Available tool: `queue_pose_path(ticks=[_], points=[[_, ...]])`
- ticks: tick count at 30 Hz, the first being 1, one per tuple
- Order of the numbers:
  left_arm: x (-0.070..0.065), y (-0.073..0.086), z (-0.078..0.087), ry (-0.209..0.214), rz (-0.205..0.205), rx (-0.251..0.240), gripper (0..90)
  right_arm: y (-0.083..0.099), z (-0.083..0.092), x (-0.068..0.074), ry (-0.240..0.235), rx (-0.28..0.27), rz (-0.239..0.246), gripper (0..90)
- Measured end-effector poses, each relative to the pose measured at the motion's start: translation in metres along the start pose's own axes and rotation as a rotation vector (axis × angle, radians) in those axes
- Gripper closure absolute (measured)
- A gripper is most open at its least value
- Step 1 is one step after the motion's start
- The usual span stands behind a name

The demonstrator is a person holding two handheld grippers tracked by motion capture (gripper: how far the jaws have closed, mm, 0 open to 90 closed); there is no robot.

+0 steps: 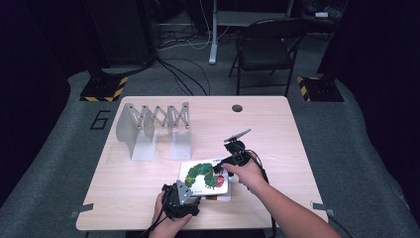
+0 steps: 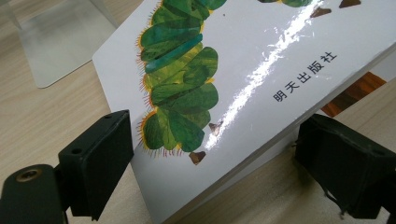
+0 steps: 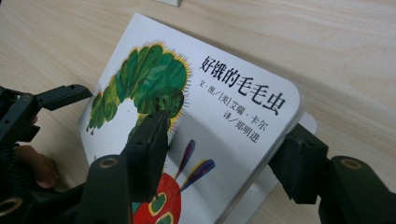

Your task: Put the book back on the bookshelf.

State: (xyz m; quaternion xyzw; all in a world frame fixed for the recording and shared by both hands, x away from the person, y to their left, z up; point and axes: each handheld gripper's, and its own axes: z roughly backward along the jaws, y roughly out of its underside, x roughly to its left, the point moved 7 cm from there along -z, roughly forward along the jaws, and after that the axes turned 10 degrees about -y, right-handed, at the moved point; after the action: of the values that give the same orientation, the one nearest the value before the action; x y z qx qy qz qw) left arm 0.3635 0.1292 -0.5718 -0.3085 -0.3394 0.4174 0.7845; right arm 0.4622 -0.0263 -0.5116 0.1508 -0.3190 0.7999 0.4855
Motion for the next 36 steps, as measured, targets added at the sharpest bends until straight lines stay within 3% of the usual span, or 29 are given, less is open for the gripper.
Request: queue_pose_path(ticks=[1,4,7,8,12,16,18,20,28,36], points=[[0.001,0.000,0.001,0.006,0.006,0.009,12.0,-0.001,0.002,0.000,0.001,-0.007,0.016,42.8],[0.002,0.000,0.001,0.005,0.008,0.009,13.6,-0.001,0.003,0.001,-0.007,-0.014,0.013,44.1],[0.004,-0.003,0.002,0.031,0.024,-0.001,15.2,-0.002,0.004,0.003,-0.010,-0.028,0.000,45.9],[0.004,-0.003,0.003,0.041,0.022,-0.003,16.3,-0.002,0.005,0.002,-0.014,-0.024,0.022,46.7],[-0.001,-0.005,0.006,0.064,-0.019,-0.019,17.0,-0.001,0.006,0.003,-0.035,-0.025,0.013,48.4],[-0.001,-0.006,0.006,0.075,-0.005,-0.023,17.0,0.001,0.006,0.001,-0.030,-0.018,0.025,48.8],[0.000,-0.006,0.006,0.079,-0.002,-0.023,17.0,0.001,0.006,0.003,-0.039,-0.021,0.001,50.2],[0.000,-0.006,0.005,0.070,-0.004,-0.031,17.0,0.000,0.007,0.002,-0.052,-0.032,0.015,52.2],[0.001,-0.006,0.005,0.064,-0.008,-0.037,16.9,-0.006,0.013,0.005,-0.136,-0.088,-0.031,60.8],[0.003,-0.006,0.006,0.076,0.003,-0.033,17.0,-0.008,0.016,0.008,-0.171,-0.120,-0.058,64.5]])
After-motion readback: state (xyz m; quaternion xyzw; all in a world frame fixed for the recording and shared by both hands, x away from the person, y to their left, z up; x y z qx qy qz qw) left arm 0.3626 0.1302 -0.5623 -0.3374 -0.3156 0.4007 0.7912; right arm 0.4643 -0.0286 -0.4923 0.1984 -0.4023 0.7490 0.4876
